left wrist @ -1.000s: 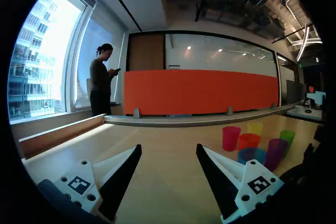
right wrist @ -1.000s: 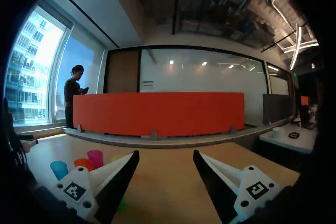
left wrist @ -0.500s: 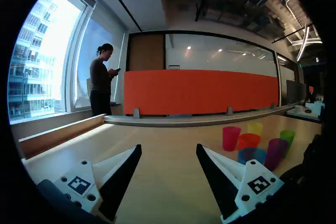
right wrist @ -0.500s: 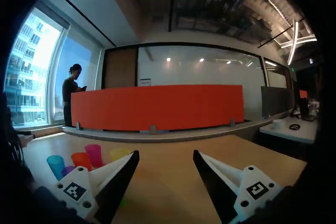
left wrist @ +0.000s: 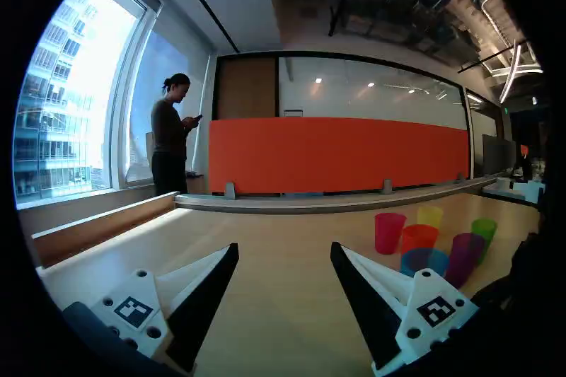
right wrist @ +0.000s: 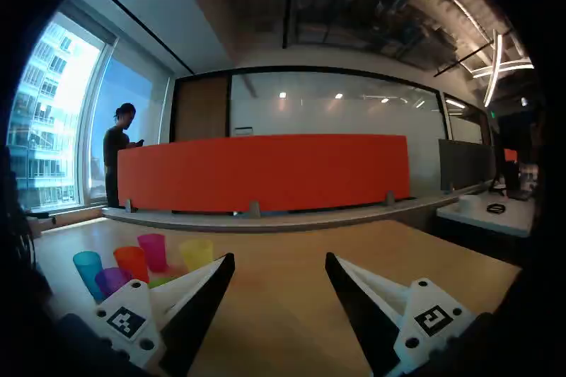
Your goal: Pour water
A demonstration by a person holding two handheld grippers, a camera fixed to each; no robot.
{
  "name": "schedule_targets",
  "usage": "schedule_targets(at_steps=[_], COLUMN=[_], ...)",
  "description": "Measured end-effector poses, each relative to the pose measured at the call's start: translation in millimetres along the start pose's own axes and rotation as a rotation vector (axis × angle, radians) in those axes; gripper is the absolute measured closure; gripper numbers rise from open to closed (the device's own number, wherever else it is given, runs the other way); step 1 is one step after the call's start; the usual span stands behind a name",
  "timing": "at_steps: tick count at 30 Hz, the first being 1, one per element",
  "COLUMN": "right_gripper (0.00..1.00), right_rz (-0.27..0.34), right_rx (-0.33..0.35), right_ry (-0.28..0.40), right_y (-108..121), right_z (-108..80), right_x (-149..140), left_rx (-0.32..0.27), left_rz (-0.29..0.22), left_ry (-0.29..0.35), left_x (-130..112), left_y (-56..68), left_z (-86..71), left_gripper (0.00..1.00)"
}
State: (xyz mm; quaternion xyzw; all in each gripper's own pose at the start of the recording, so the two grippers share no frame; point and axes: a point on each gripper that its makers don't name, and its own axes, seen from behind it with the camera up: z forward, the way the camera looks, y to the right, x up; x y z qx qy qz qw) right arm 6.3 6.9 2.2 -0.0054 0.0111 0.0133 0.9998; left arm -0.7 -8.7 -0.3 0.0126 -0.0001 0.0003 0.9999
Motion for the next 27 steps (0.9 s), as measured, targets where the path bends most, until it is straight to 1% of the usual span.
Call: schedule_targets(at_steps=[6, 15, 21, 27], right_gripper=[0.01, 0.01, 0.01, 0.01], right_rz=[-0.018, -0.027, -0.037, -0.034], right_rx=[-0.007, -0.015, -0.014, -0.011], right_ry=[-0.010, -0.026, -0.021, -0.020], right_y=[1, 2, 0, 0], right_z=[2.7, 3.4, 3.4, 1.5], right_x=[-7, -13, -13, -12], left_rx=[0.000, 0.000, 0.000, 0.000], left_rz=[0.000, 0.000, 0.000, 0.000], left_ry=[0.000, 0.000, 0.000, 0.000], left_x=[0, 0, 0, 0], left_y=[0.1, 0.2, 0.4, 0.4], left_z=[0.0, 0.5, 0.2, 0.2], left_gripper=[0.04, 0.03, 0.03, 0.04])
